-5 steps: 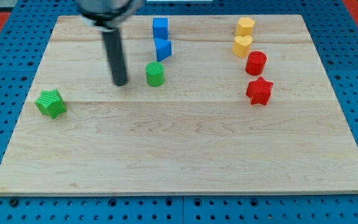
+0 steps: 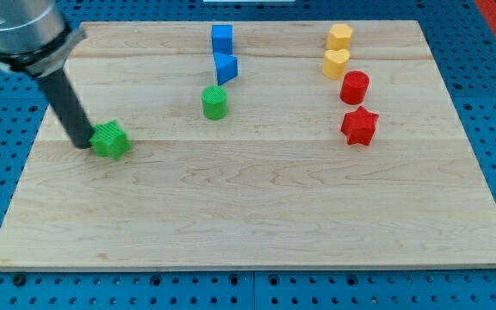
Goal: Drag the green star to the left side of red star
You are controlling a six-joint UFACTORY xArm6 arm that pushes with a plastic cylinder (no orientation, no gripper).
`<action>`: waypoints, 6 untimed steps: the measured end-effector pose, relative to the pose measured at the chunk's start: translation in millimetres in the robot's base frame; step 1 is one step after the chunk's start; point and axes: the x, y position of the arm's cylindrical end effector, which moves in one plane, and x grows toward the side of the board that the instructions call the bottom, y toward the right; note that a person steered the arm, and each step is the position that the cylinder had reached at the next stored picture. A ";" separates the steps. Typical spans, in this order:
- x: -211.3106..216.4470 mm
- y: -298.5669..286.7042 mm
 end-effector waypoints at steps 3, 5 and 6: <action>5.2 10.7; -11.8 33.9; -11.4 58.5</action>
